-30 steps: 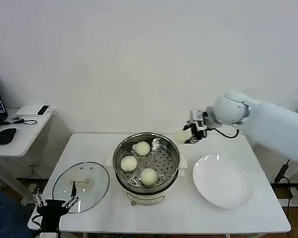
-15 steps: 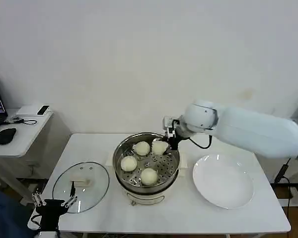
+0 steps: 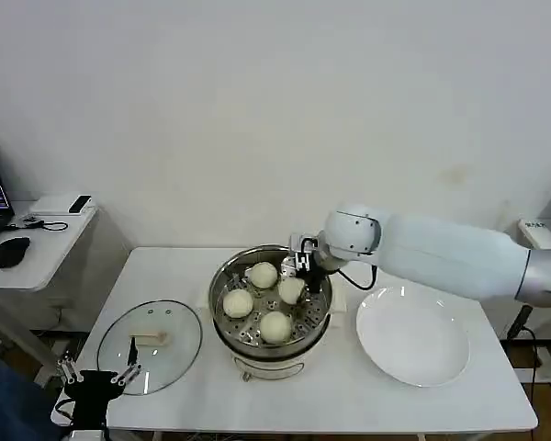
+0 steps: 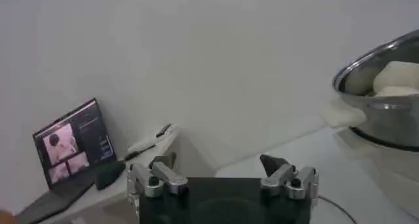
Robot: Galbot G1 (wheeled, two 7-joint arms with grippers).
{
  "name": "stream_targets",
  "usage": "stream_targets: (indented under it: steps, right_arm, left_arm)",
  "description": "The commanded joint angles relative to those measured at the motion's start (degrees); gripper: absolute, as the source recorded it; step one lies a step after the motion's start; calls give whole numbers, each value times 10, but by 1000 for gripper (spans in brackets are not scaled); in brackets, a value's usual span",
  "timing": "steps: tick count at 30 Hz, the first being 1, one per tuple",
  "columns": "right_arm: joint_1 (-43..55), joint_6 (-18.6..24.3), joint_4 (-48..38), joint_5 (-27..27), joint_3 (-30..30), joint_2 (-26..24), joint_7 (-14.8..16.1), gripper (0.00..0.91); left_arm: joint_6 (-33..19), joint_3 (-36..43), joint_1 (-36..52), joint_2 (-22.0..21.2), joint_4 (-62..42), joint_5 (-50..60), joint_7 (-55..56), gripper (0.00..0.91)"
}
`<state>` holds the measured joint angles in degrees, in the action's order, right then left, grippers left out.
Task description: Take steamed baozi put them in steamer then cover it.
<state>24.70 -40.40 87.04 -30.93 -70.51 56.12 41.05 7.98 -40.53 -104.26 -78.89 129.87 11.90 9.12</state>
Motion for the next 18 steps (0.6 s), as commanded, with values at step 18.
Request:
stream_targets:
  steps: [18]
  right_arm:
    - [-1,-7,56,-9,48,-37,-54,907]
  left_arm:
    - [-1,1,-2,-1,4,1,-1,907]
